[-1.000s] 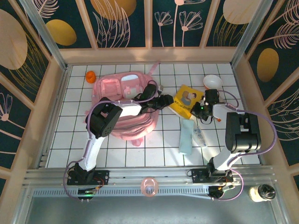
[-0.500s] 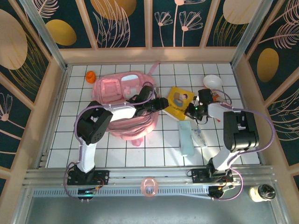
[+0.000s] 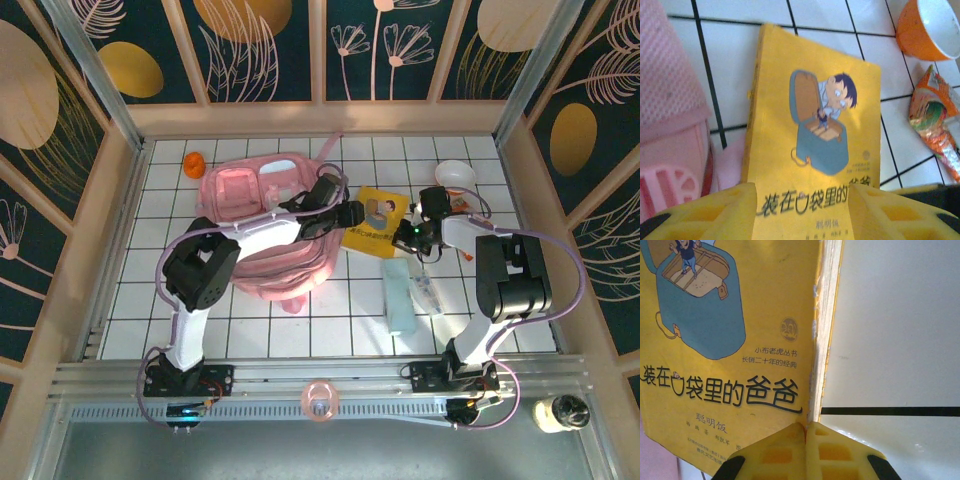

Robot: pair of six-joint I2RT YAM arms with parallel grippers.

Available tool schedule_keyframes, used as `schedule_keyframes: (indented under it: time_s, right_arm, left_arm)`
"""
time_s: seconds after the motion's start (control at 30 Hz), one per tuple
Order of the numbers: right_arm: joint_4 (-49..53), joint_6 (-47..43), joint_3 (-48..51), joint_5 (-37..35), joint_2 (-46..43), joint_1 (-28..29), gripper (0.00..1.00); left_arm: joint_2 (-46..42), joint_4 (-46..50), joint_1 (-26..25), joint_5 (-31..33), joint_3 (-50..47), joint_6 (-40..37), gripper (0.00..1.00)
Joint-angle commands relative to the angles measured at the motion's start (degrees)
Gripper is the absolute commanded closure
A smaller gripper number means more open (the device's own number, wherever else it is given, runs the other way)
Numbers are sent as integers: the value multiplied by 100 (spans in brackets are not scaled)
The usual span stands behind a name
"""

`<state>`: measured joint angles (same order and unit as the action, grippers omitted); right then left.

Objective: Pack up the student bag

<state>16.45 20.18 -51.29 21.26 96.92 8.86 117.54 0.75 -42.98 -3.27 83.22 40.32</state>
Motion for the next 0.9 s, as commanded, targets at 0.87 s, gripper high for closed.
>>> schedule_keyframes:
  time_s: [0.87]
  right_arm:
    - [298,75,302,161,289,120,100]
  left_arm:
    - [1152,-571,41,-2024,742,178,56]
